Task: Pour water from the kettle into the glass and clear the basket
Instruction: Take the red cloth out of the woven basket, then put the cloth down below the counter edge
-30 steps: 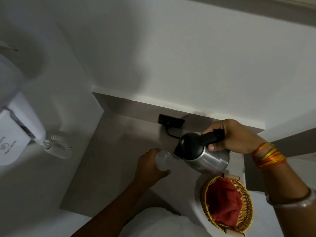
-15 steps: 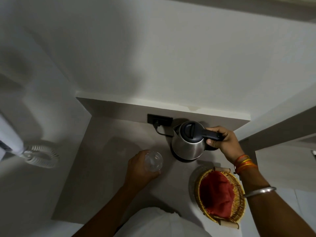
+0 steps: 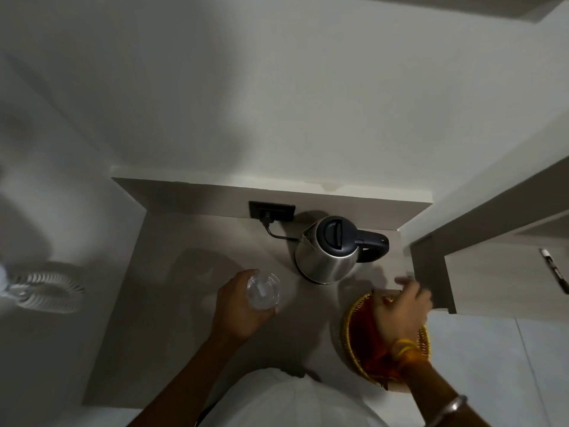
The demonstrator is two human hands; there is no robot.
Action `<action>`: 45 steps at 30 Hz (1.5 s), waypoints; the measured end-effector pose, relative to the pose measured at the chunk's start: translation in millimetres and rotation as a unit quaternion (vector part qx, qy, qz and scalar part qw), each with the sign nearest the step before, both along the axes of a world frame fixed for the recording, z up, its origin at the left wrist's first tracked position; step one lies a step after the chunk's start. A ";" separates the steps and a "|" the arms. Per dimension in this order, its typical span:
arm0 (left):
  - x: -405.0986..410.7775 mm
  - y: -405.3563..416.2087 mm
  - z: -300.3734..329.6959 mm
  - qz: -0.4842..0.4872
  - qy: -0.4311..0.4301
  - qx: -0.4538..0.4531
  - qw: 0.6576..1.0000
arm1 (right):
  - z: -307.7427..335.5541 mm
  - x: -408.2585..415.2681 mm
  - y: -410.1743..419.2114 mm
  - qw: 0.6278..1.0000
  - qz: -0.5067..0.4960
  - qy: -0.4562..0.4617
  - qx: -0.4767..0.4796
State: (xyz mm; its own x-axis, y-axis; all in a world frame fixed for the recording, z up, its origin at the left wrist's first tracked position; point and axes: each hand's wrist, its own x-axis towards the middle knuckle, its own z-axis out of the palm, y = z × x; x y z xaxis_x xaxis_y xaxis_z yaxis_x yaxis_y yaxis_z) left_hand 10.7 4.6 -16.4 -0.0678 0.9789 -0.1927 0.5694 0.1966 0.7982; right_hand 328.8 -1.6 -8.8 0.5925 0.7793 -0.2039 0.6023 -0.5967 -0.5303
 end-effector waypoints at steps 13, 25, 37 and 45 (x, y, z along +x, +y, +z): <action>-23.2 -15.7 10.7 0.008 -0.011 0.013 1.000 | 7.4 -70.6 -26.0 0.976 0.199 0.015 0.087; -69.0 -27.4 27.6 0.071 0.008 0.055 0.996 | -66.3 -223.3 13.7 0.784 0.591 -0.026 -0.189; -63.4 8.7 37.6 0.050 -0.009 0.076 0.996 | -79.1 -153.6 37.2 0.851 0.462 -0.150 -0.198; -58.7 26.6 34.9 0.001 -0.048 0.083 0.995 | -83.6 -202.6 -25.8 0.678 0.724 -0.090 -0.087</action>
